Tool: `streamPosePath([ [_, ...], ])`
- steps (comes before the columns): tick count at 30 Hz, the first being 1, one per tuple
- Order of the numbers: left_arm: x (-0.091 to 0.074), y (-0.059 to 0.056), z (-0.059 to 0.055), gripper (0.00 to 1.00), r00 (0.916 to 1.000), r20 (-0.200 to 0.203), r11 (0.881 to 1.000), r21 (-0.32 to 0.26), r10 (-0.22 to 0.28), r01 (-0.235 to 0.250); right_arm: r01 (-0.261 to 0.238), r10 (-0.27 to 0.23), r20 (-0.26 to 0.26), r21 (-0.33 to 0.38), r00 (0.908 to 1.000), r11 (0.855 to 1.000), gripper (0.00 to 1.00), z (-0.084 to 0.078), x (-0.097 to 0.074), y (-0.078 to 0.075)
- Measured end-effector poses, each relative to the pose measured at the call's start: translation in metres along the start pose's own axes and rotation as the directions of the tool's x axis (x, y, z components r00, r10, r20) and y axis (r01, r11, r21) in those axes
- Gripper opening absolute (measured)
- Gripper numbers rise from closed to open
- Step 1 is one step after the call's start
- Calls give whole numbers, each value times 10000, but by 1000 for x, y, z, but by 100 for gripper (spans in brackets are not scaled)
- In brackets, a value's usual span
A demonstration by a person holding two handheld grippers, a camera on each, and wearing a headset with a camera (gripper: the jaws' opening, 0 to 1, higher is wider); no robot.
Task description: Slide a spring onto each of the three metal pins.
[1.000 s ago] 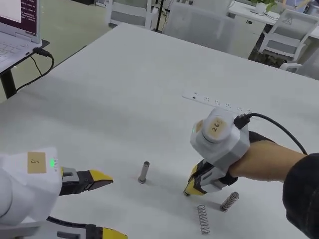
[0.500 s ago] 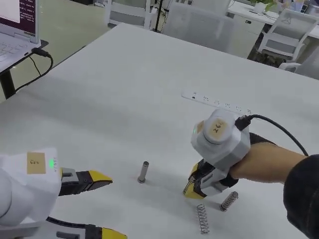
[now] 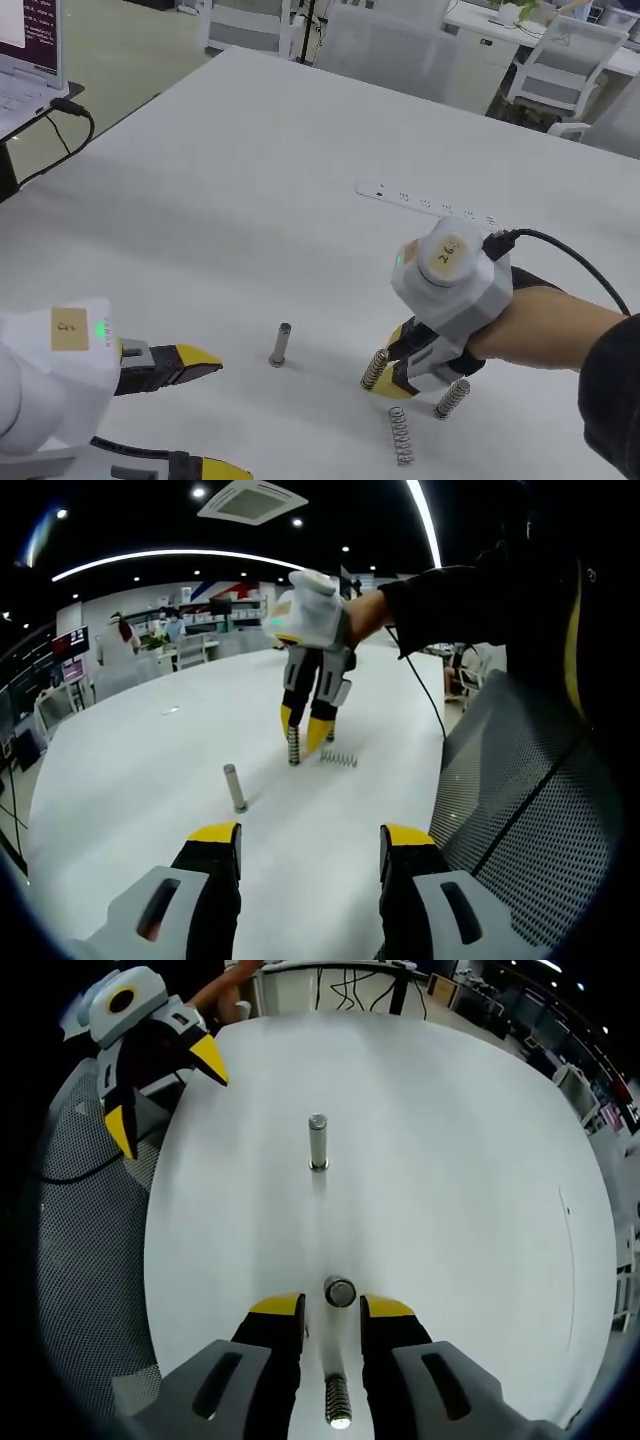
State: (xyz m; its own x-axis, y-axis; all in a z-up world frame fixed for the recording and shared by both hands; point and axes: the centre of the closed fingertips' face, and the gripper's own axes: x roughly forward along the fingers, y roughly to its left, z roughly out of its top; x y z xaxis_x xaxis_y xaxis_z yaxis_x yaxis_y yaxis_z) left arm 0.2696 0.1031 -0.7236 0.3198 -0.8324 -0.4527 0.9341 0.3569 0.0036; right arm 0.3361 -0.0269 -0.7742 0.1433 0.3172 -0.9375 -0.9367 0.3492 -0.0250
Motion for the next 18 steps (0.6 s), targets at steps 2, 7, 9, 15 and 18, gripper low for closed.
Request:
streamPosePath([
  [2,1,-1,0,51,10000,-12,10000,20,-39,39,-1,1,8,57,10000,10000,20,-2,0,1],
  [7,2,-3,0,51,9999,-41,9999,54,-107,108,62,-64,80,252,9999,9997,20,-6,-2,4],
  [9,3,-3,1,51,9999,-40,9999,66,-140,140,97,-101,110,337,9999,9994,20,-8,-3,4],
  [15,5,-4,2,50,9997,-55,9997,126,-232,232,179,-188,162,514,9997,9985,19,-14,-5,9],
  [18,6,-5,2,50,9996,-76,9995,144,-271,272,183,-200,243,672,9995,9976,19,-15,-5,11],
])
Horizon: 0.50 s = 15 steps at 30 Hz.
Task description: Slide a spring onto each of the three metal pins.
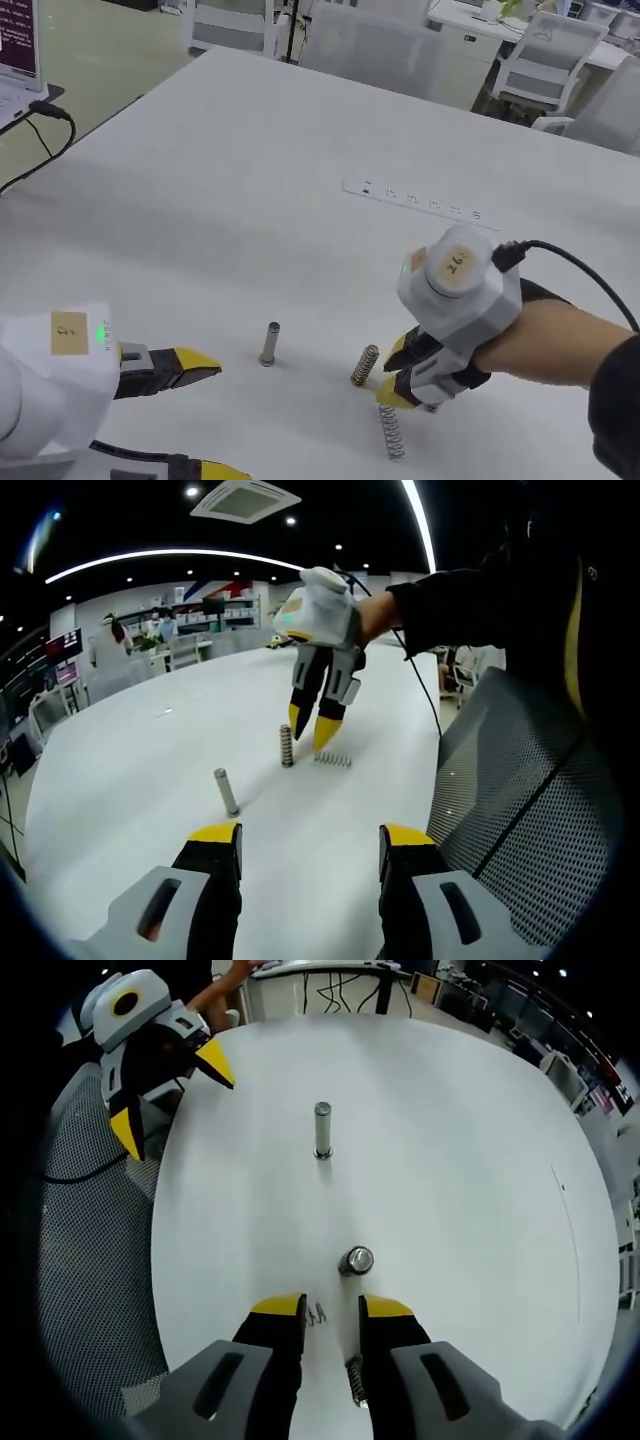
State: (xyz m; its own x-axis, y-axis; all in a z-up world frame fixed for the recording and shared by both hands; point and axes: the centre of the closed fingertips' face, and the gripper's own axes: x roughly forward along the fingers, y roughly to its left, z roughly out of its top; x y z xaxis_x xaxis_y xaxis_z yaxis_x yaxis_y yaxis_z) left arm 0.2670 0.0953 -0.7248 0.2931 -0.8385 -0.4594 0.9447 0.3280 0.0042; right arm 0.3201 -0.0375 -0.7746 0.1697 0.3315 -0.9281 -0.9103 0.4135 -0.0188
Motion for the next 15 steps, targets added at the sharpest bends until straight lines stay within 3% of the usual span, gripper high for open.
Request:
streamPosePath([
  [15,2,-3,2,50,9999,4,9998,140,-122,121,385,-380,-99,551,9992,9977,18,-13,0,14],
])
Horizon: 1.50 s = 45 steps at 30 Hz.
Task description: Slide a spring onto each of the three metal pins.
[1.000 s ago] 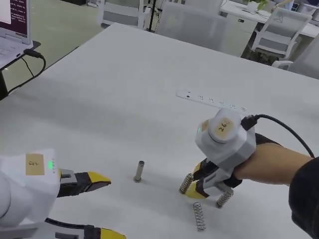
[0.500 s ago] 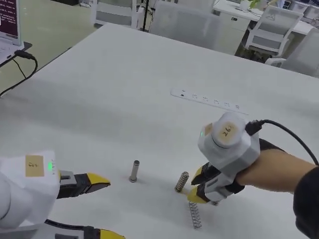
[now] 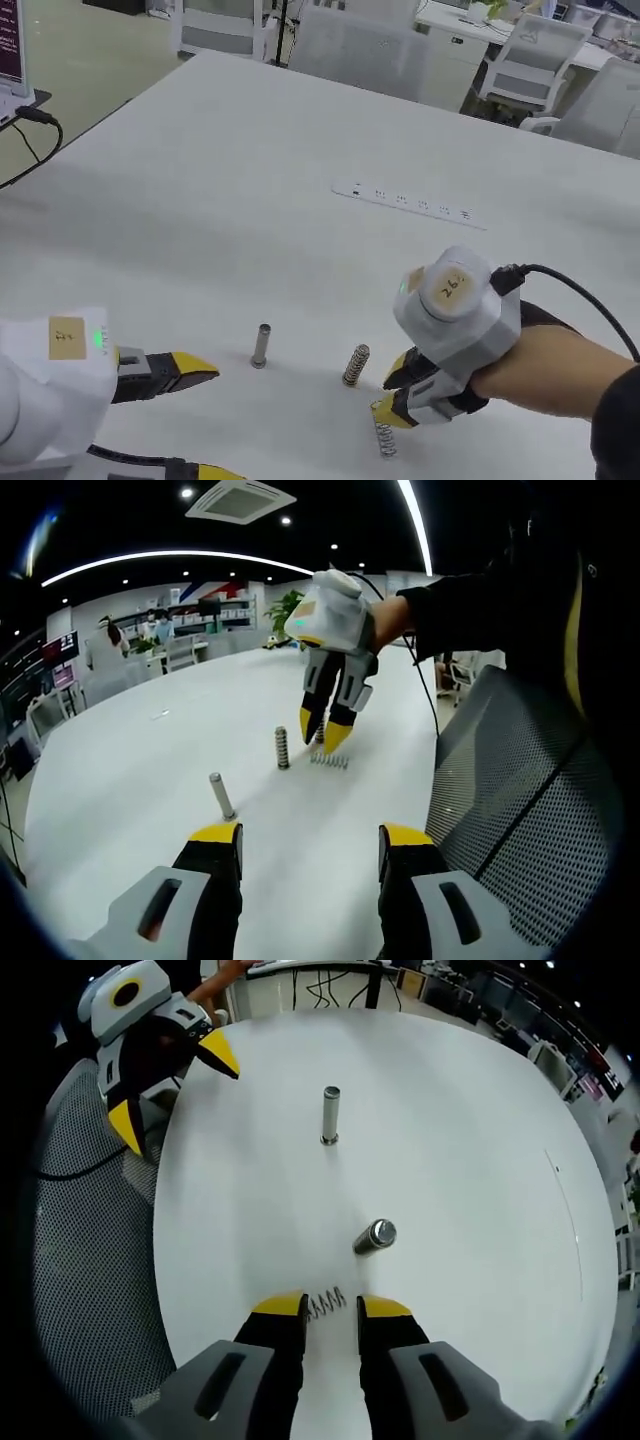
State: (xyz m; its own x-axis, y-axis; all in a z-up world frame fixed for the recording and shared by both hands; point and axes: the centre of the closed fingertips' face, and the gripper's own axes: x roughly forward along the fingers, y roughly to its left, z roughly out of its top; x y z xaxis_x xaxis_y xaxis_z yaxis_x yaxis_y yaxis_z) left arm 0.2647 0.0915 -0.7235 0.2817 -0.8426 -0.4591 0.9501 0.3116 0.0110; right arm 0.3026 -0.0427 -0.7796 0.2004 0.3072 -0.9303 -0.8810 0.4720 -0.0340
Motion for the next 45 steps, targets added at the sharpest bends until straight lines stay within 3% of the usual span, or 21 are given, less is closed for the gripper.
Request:
streamPosePath([
  [23,-1,-2,2,48,10000,-31,9998,168,-95,95,160,-129,-306,1047,9995,9944,15,-14,7,12],
  [31,-1,-4,2,48,9999,-75,9998,186,-114,115,97,-58,-377,1051,9993,9944,15,-16,9,15],
  [41,-1,-4,1,47,9999,-116,9998,176,-107,109,-220,229,-320,302,9992,9993,12,-13,12,23],
  [45,0,-5,0,47,9998,-137,9998,173,-123,125,-262,279,-319,521,9991,9983,15,-13,13,24],
])
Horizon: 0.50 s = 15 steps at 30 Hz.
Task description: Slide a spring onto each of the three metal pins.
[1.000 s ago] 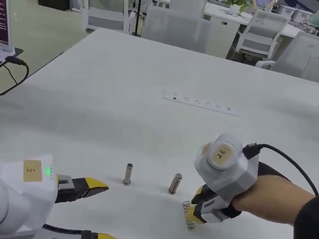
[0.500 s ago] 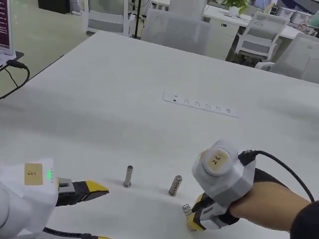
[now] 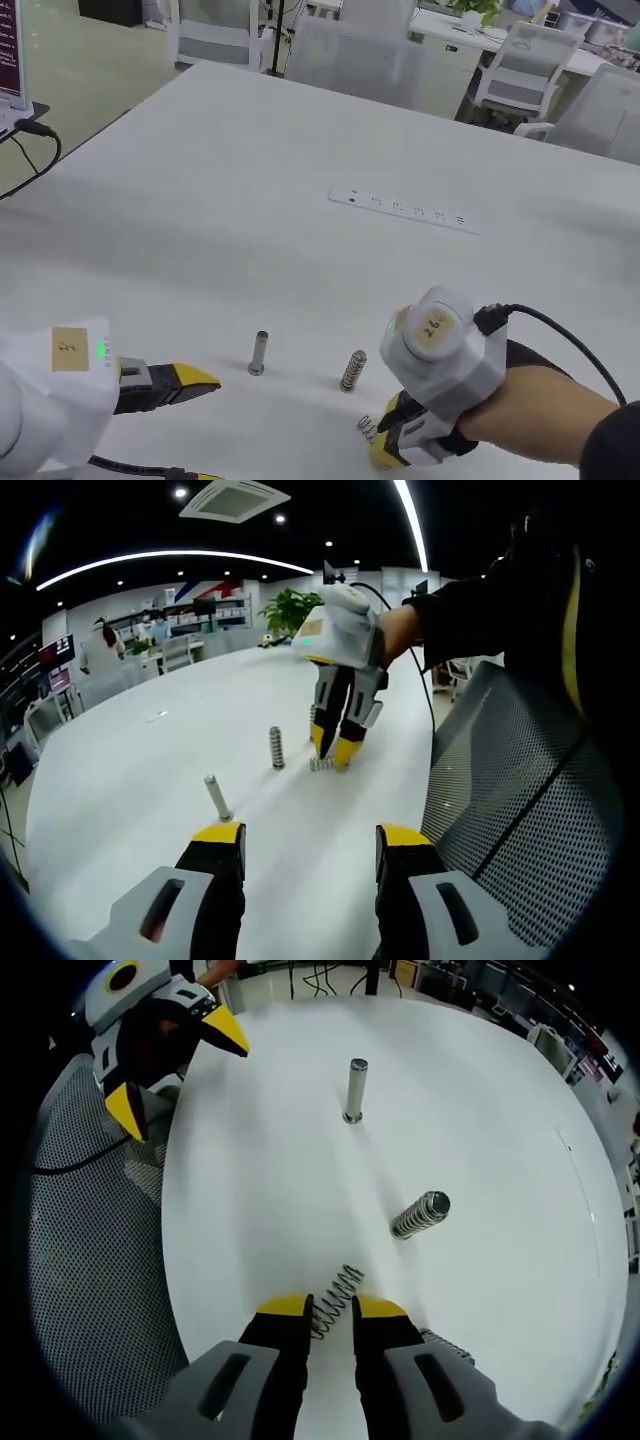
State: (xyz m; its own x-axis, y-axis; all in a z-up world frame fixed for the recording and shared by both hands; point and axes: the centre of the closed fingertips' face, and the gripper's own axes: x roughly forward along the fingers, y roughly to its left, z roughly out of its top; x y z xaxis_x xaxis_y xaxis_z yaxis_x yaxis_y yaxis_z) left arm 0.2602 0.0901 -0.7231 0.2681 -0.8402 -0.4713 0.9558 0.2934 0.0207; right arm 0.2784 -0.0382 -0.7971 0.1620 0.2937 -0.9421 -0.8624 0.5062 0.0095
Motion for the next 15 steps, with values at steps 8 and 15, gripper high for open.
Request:
streamPosePath([
  [8,1,-1,0,46,10000,-32,10000,18,-41,42,91,-86,-252,176,9996,9998,14,-7,1,0],
  [15,2,-1,1,46,10000,-48,10000,55,-69,69,199,-221,-370,-584,9991,9981,9,-7,2,0],
])
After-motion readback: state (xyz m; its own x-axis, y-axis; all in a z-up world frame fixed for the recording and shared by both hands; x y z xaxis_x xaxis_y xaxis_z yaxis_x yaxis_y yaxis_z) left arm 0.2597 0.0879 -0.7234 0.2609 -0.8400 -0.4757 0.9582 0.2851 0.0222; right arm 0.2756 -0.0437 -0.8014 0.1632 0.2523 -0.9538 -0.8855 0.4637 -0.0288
